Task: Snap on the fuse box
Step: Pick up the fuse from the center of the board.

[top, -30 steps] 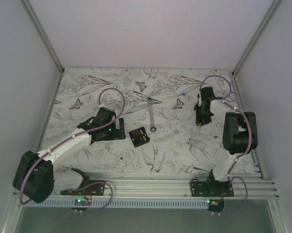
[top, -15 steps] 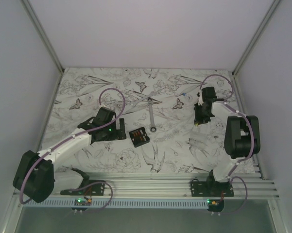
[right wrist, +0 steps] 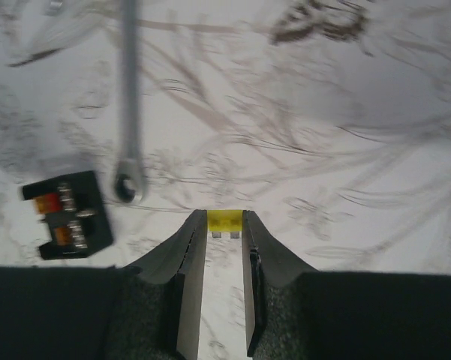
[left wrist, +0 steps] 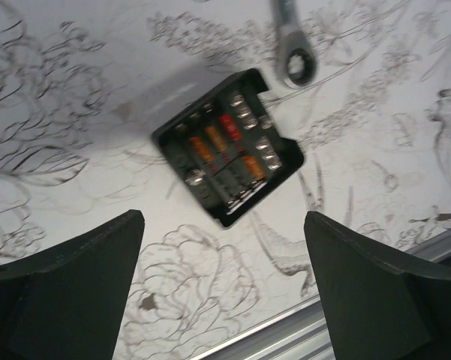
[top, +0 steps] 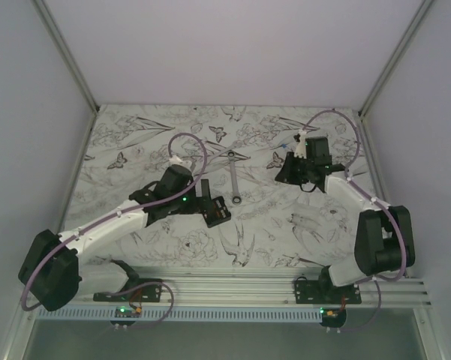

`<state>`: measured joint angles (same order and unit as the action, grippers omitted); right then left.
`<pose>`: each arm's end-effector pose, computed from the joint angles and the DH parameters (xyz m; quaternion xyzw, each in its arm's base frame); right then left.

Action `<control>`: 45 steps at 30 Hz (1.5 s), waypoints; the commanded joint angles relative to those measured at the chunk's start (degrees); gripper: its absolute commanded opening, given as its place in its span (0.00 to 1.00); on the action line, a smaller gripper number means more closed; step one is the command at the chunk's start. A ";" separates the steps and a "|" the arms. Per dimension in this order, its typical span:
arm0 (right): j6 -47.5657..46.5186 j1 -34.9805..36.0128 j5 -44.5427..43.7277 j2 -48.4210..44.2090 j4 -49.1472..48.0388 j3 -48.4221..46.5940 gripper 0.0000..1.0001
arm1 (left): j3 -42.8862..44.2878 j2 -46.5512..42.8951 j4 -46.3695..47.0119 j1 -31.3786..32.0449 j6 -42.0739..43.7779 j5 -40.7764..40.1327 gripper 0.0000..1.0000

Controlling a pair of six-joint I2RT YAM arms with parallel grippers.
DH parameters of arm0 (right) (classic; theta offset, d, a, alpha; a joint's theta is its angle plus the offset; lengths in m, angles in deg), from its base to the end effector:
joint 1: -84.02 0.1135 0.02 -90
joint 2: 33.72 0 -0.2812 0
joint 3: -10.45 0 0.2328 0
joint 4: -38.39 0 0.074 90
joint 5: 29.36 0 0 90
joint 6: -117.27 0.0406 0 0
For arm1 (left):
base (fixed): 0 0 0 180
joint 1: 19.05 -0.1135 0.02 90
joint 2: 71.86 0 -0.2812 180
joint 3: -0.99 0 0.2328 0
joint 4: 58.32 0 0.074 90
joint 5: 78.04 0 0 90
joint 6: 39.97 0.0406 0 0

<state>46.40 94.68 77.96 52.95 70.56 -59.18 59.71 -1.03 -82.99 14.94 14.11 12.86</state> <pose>0.2925 0.0674 0.2406 0.0161 0.9280 0.2249 0.2967 0.2045 -0.1386 0.2617 -0.0115 0.8940 -0.2624 0.3631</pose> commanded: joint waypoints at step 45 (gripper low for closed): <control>22.51 25.44 5.24 -7.31 -27.23 4.84 0.22 | -3.14 3.57 38.65 14.25 4.72 -17.77 0.25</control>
<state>68.08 119.18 83.68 47.16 44.88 -55.01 55.82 2.44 -46.45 28.95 18.02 -3.24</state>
